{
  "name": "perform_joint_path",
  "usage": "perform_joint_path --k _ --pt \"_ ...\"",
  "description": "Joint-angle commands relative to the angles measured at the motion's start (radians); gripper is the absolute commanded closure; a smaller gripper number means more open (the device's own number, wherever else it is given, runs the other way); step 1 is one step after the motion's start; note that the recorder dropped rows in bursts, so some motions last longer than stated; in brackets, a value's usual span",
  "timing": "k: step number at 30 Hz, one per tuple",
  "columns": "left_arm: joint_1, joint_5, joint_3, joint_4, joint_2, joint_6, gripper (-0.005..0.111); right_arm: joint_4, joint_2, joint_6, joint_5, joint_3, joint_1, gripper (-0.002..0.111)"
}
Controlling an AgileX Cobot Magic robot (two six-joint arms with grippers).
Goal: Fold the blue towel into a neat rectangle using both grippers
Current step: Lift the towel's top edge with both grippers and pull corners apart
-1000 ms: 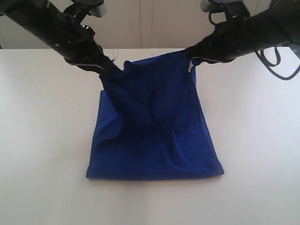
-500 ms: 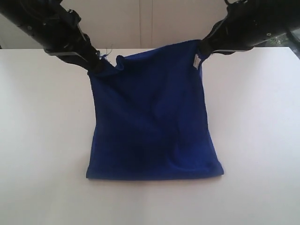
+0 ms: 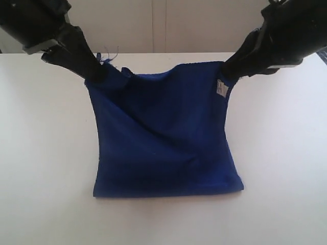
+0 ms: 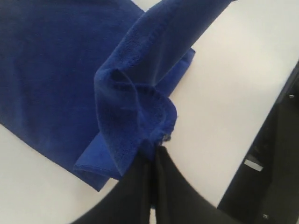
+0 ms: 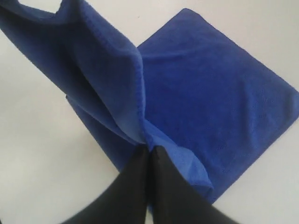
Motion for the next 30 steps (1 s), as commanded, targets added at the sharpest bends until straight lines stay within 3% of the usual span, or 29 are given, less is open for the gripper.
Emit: perform_joint_path --k 1,8,20,25,30 --pt "-0.001 0.069 0.000 -0.059 -0.030 -0.008 0.107 0.000 -0.064 0.012 0.055 0.002 -0.004 0.108" --pt "-0.001 0.106 0.000 -0.071 -0.058 -0.024 0.107 0.000 -0.147 0.014 0.150 0.004 -0.004 0.108" --pt "-0.001 0.106 0.003 -0.149 -0.063 -0.009 0.107 0.000 -0.256 0.014 0.150 0.016 -0.004 0.108" --pt "-0.001 0.106 0.091 -0.165 -0.110 -0.013 0.107 0.000 -0.293 0.014 0.150 0.016 -0.004 0.108" --pt "-0.001 0.014 0.200 -0.183 -0.178 -0.013 0.107 0.000 -0.310 0.037 0.150 0.029 -0.004 0.108"
